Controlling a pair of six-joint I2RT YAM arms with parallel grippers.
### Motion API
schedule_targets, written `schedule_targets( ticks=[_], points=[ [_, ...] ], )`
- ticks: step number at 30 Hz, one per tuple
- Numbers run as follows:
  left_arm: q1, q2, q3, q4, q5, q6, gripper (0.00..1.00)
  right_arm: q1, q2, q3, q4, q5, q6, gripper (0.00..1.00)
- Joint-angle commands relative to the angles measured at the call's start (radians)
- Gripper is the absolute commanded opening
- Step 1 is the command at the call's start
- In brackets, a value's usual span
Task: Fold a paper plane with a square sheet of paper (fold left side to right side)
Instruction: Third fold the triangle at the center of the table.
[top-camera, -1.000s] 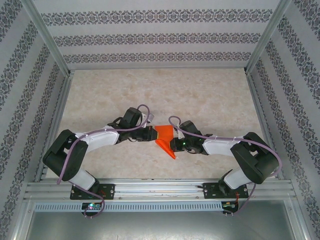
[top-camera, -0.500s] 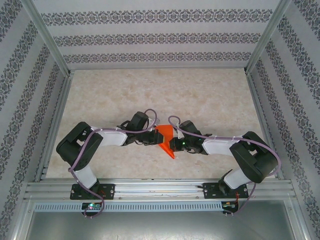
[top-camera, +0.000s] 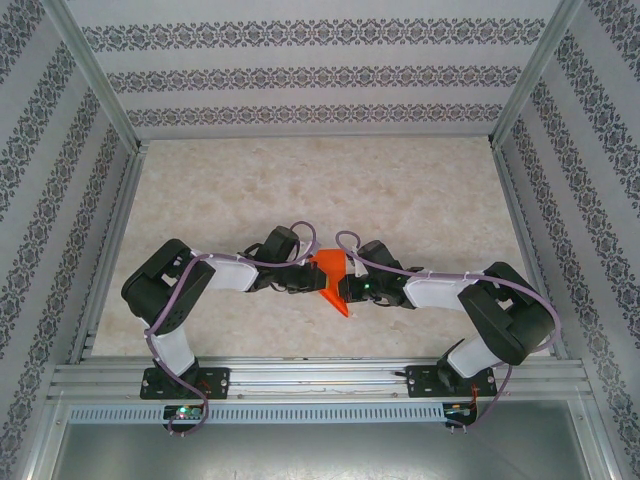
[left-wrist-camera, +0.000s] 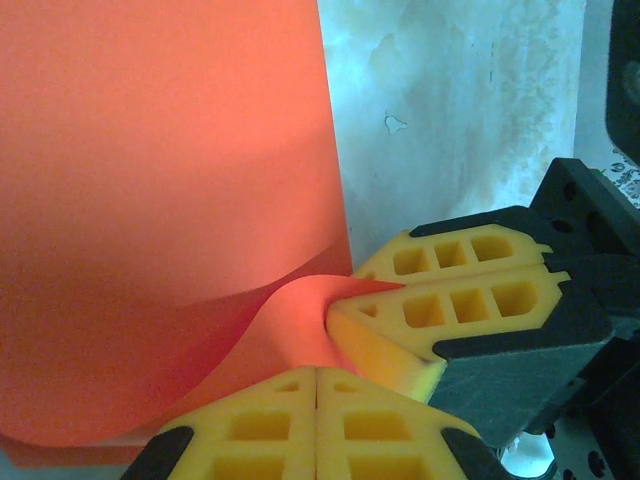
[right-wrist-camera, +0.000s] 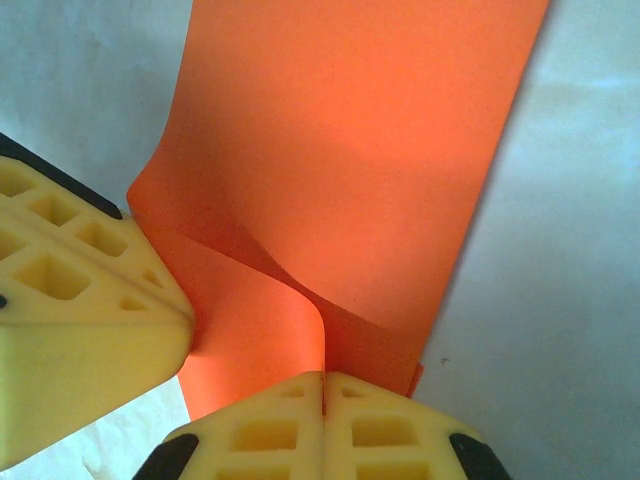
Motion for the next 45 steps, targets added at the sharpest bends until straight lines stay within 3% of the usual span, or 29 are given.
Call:
schedule_targets(
  ticks=[1, 17, 27, 36, 42, 45],
  points=[
    [-0.012, 0.019, 0.014, -0.047, -0.029, 0.041, 0.07, -0.002, 0.05, -0.023, -0.125, 0.059, -0.005, 0.0],
    [-0.012, 0.044, 0.018, -0.069, -0.052, 0.056, 0.06, -0.001, 0.055, -0.019, -0.131, 0.063, -0.008, 0.0],
    [-0.013, 0.045, 0.028, -0.172, -0.094, 0.07, 0.04, -0.005, 0.033, -0.005, -0.122, 0.054, 0.005, 0.0],
    [-0.012, 0.049, 0.012, -0.2, -0.107, 0.063, 0.03, -0.02, -0.024, 0.04, -0.113, 0.028, 0.031, 0.19],
    [-0.012, 0.054, 0.015, -0.205, -0.109, 0.064, 0.03, -0.05, -0.13, 0.025, -0.151, 0.028, 0.039, 0.37],
    [-0.013, 0.054, 0.016, -0.205, -0.11, 0.063, 0.03, -0.072, -0.201, 0.0, -0.195, 0.015, 0.039, 0.42]
  ],
)
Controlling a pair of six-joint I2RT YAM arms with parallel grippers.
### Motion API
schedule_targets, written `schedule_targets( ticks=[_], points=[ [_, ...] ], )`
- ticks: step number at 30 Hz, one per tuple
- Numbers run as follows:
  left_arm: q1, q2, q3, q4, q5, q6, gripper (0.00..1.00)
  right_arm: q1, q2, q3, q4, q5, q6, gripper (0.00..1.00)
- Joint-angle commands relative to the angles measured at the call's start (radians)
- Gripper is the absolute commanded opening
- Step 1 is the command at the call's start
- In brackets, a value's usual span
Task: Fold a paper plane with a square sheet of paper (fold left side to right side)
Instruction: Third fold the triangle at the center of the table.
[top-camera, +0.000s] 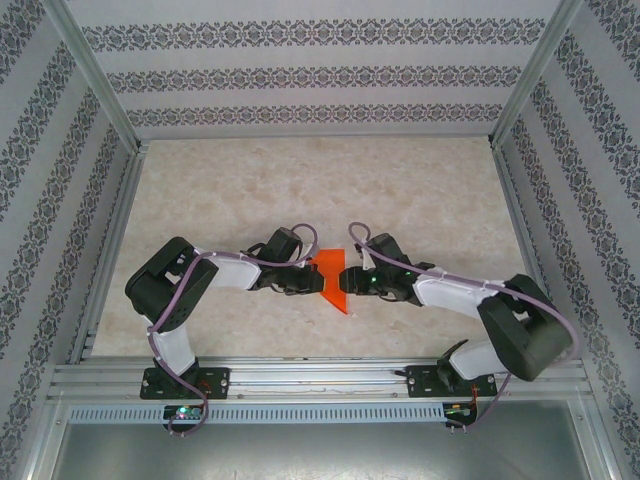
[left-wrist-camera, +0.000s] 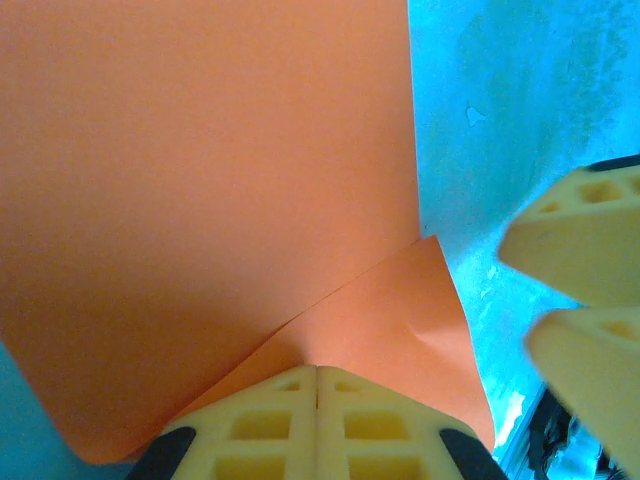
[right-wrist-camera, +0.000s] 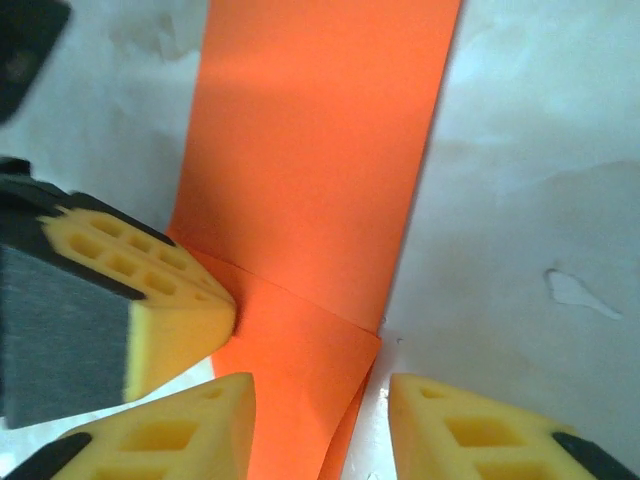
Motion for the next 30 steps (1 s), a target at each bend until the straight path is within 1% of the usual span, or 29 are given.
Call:
schedule_targets(
  ticks=[1, 2, 5, 8, 10, 16, 23, 30],
  points=[
    [-0.008, 0.027, -0.012, -0.111, -0.055, 0.023, 0.03, -0.021, -0.081, -0.027, -0.084, -0.013, 0.006, 0.41],
    [-0.008, 0.026, -0.012, -0.11, -0.055, 0.023, 0.03, -0.023, -0.104, -0.031, -0.104, -0.033, 0.006, 0.39],
    [-0.008, 0.025, -0.013, -0.11, -0.054, 0.023, 0.03, -0.024, -0.153, -0.047, -0.117, -0.143, 0.026, 0.22],
    [-0.008, 0.02, -0.014, -0.107, -0.055, 0.023, 0.03, -0.013, -0.161, -0.064, -0.096, -0.25, 0.083, 0.08],
    [-0.008, 0.019, -0.015, -0.105, -0.054, 0.023, 0.03, 0.005, -0.149, -0.068, -0.083, -0.278, 0.11, 0.0],
    [-0.008, 0.021, -0.011, -0.108, -0.055, 0.025, 0.03, 0.055, -0.07, -0.057, -0.054, -0.262, 0.138, 0.0],
    [-0.008, 0.022, -0.004, -0.116, -0.055, 0.031, 0.03, 0.07, 0.004, -0.041, -0.048, -0.249, 0.147, 0.0],
    [-0.008, 0.024, -0.003, -0.116, -0.053, 0.032, 0.03, 0.071, 0.018, -0.047, -0.034, -0.235, 0.172, 0.0]
  ],
)
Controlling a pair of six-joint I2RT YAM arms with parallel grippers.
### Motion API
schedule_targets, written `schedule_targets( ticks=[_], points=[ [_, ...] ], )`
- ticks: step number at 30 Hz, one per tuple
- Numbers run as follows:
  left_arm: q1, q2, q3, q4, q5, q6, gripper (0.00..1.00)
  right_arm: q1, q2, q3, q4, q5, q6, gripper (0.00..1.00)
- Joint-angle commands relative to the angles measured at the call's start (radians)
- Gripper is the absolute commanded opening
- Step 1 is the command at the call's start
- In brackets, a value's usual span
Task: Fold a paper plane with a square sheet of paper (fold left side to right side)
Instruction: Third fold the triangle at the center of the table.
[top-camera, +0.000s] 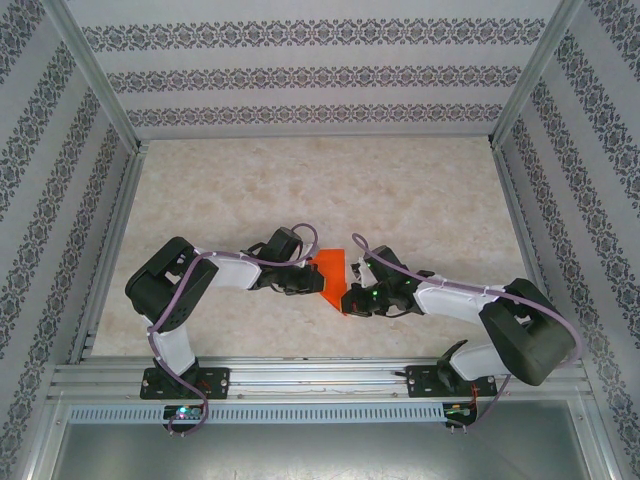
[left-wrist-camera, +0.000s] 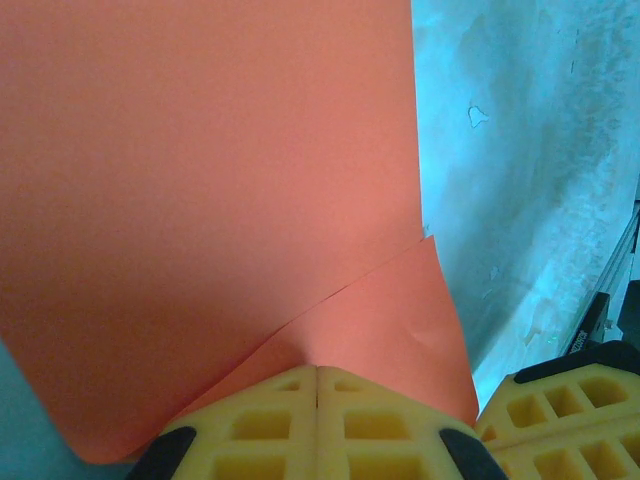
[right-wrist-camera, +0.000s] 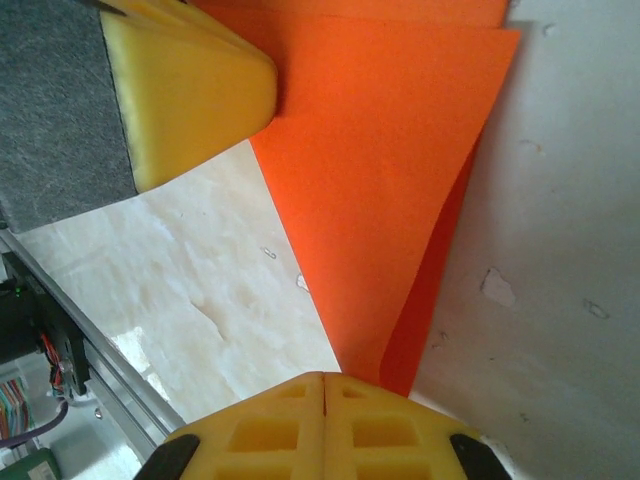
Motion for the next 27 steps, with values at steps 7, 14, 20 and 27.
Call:
schedule_targets(
  ticks=[7, 14, 20, 27],
  points=[
    [-0.007, 0.026, -0.007, -0.101, -0.045, 0.033, 0.03, 0.012, 0.018, 0.02, 0.046, 0.003, 0.04, 0.0],
    [-0.007, 0.026, -0.008, -0.102, -0.045, 0.033, 0.03, 0.014, 0.047, 0.024, 0.051, -0.001, 0.045, 0.0],
    [-0.007, 0.026, -0.008, -0.101, -0.048, 0.033, 0.03, 0.025, 0.057, 0.004, 0.052, -0.001, 0.06, 0.0],
    [-0.007, 0.025, -0.008, -0.102, -0.048, 0.035, 0.03, 0.033, 0.059, -0.008, 0.048, 0.003, 0.072, 0.0]
  ],
)
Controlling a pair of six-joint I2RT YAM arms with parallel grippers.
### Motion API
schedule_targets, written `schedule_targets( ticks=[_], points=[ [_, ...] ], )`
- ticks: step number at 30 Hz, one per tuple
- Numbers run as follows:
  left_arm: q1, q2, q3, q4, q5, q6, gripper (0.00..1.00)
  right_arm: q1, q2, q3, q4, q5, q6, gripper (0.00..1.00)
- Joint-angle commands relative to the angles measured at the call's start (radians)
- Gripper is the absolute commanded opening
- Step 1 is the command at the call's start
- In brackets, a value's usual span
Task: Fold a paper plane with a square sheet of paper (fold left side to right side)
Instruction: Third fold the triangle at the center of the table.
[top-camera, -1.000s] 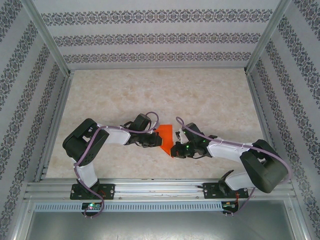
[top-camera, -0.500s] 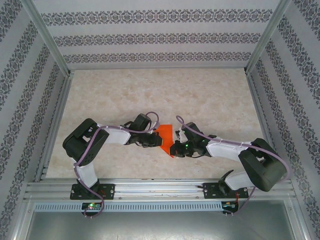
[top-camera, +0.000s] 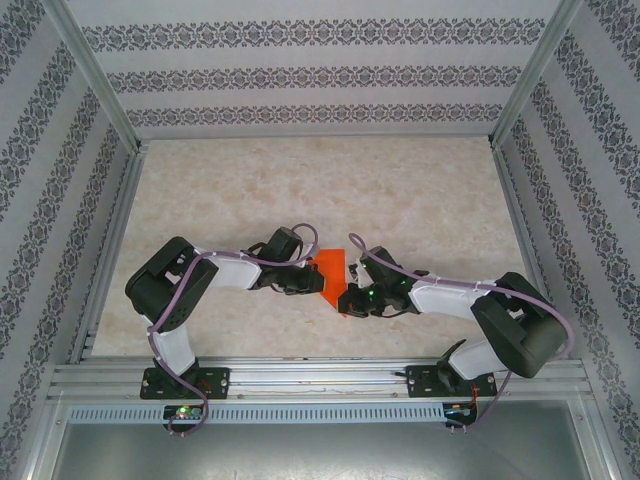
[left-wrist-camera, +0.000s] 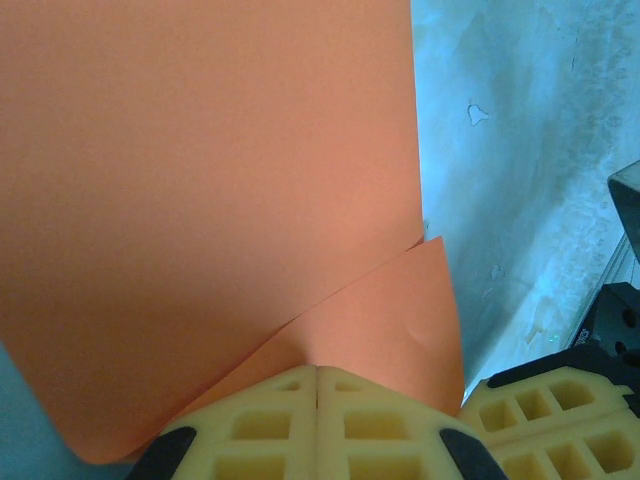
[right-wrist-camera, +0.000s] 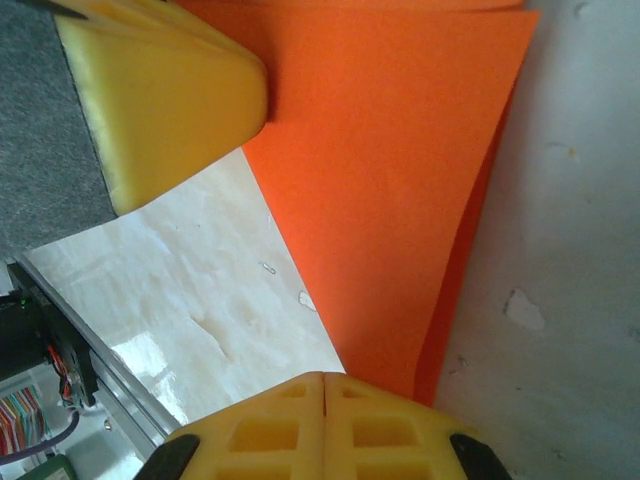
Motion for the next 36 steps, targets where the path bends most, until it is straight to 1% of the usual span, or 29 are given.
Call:
schedule_targets(
  ticks=[1, 23, 29, 32, 36],
  points=[
    [-0.007, 0.024, -0.01, -0.1, -0.048, 0.027, 0.03, 0.011, 0.012, -0.016, 0.008, 0.005, 0.017, 0.0],
    [-0.007, 0.021, -0.016, -0.091, -0.048, 0.021, 0.04, 0.022, 0.037, -0.035, 0.011, 0.023, 0.048, 0.0],
    [-0.007, 0.021, -0.012, -0.099, -0.054, 0.021, 0.04, 0.011, -0.021, -0.021, -0.062, 0.046, 0.022, 0.0],
    [-0.007, 0.022, -0.011, -0.103, -0.054, 0.022, 0.04, 0.007, -0.077, -0.009, -0.101, 0.045, -0.001, 0.0],
    [-0.008, 0.021, -0.011, -0.102, -0.054, 0.022, 0.04, 0.0, -0.159, 0.0, -0.106, 0.051, -0.015, 0.0]
  ],
)
